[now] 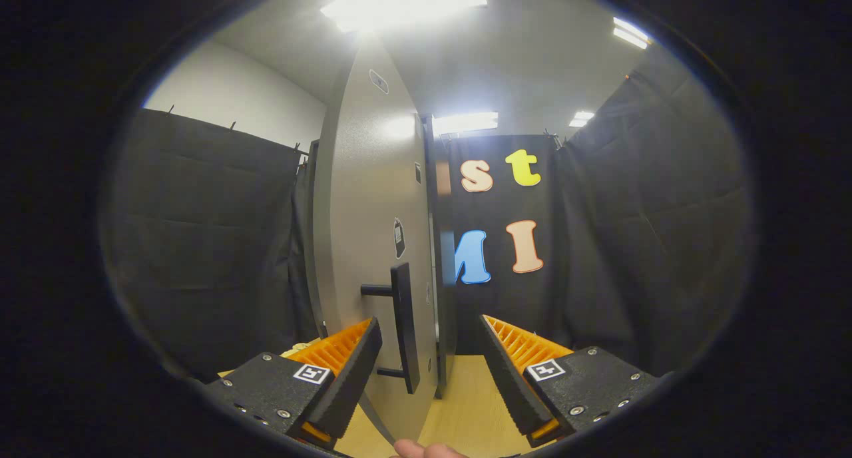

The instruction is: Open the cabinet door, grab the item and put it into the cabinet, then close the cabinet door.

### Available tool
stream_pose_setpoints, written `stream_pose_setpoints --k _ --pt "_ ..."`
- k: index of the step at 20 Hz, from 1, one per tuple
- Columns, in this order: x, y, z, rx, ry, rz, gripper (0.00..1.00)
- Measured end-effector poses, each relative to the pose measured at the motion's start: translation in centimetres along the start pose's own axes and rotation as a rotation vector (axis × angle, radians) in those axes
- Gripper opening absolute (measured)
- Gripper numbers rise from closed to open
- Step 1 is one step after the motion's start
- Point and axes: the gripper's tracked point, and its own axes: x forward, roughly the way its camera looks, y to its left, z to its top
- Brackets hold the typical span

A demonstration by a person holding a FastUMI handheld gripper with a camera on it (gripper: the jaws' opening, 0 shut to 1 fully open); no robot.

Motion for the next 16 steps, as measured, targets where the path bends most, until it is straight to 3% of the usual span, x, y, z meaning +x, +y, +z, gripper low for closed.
stream_pose_setpoints --k 12,16 --pt "2.0 5.6 -0.8 0.019 0.017 0.143 0.91" --pt "3.3 6.6 -1.4 0.017 0.032 0.14 0.91"
